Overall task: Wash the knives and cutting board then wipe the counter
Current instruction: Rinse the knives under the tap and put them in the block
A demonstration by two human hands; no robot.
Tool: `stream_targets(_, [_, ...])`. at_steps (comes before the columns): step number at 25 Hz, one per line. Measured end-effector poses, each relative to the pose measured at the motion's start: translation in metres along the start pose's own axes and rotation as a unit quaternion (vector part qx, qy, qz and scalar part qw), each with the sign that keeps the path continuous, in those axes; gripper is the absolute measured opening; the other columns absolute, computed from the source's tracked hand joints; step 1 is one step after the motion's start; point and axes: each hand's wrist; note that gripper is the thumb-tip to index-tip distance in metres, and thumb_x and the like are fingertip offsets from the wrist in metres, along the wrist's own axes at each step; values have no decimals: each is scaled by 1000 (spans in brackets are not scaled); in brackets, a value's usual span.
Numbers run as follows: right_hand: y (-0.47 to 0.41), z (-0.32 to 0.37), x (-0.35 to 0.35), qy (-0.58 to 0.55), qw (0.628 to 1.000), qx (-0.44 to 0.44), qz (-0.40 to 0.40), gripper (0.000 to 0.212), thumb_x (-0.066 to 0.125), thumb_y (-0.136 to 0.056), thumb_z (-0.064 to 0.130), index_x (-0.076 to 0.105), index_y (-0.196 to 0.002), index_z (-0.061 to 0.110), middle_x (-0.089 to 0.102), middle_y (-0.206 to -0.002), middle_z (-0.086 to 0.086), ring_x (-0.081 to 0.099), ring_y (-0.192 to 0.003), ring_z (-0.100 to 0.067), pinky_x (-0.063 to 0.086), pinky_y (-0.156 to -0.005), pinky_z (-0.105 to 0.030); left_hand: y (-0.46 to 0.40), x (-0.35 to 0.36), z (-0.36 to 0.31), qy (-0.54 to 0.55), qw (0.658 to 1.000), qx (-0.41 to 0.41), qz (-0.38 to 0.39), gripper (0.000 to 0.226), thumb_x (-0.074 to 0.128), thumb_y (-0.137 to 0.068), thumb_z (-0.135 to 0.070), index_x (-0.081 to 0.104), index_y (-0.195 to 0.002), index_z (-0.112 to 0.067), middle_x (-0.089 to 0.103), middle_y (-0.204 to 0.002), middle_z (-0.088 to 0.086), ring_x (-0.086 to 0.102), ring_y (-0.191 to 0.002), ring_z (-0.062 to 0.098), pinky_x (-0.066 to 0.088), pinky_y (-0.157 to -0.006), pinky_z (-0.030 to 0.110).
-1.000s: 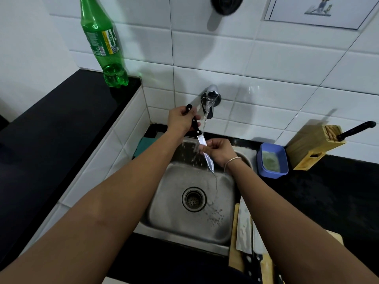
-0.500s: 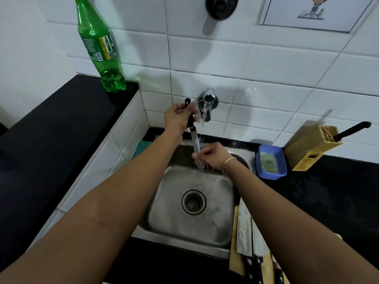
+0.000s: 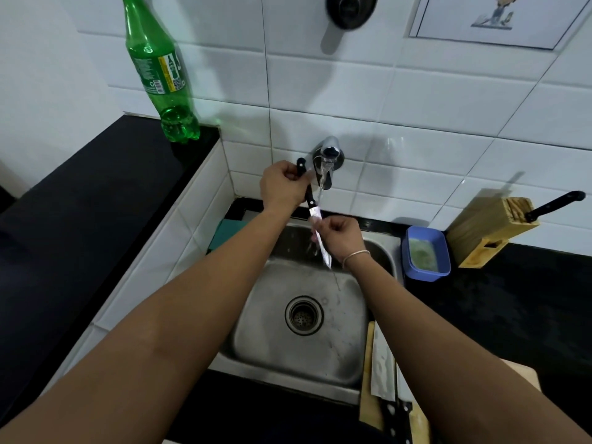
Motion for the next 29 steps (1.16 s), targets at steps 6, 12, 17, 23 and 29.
stream_targets(6, [23,-19,-19,-11,992,48,113,5,77,-82,4,73,-84,6,72,-71,-15,64,-59,-15,53,-58,-24,-6,-6,9,-27,997,-42,-55,25,86,-73,-35,63,-69,-26,70,-69,-4,72,-68,19,62,-70,42])
stream_targets(12, [18,-4,-39,-143,926,194,291,24,64,-90,7,68,-113,5,73,-110,-15,71,-97,-23,57,-79,-28,-4,-14,10,86,989,-116,18,17,70,-92,-15,68,-105,-5,74,-98,15,72,-71,23,62,-72,40])
stream_targets(17, [22,-1,-39,-197,911,209,295,18,70,-79,5,72,-96,8,73,-94,-14,71,-87,-21,58,-69,-29,11,-15,-2,288,929,-195,127,18,43,-105,-6,57,-116,-1,69,-91,13,71,-61,18,61,-67,31])
stream_targets(23, [4,9,-10,90,987,54,119,27,71,-89,12,61,-64,11,55,-50,9,46,-46,-1,41,-52,-15,7,-3,-5,280,940,-177,82,20,39,-106,-4,57,-115,-2,67,-87,11,68,-68,21,59,-72,32])
stream_targets(29, [-15,20,0,153,987,-15,-40,53,68,-89,42,42,-52,14,36,-45,7,31,-48,-9,33,-50,-25,15,4,-9,306,936,-133,108,21,36,-106,1,57,-109,-1,67,-82,12,70,-61,19,61,-61,29])
Point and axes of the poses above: each hand's wrist, its own y-axis away from the middle knuckle, its own x-axis out of the palm, z = x × y
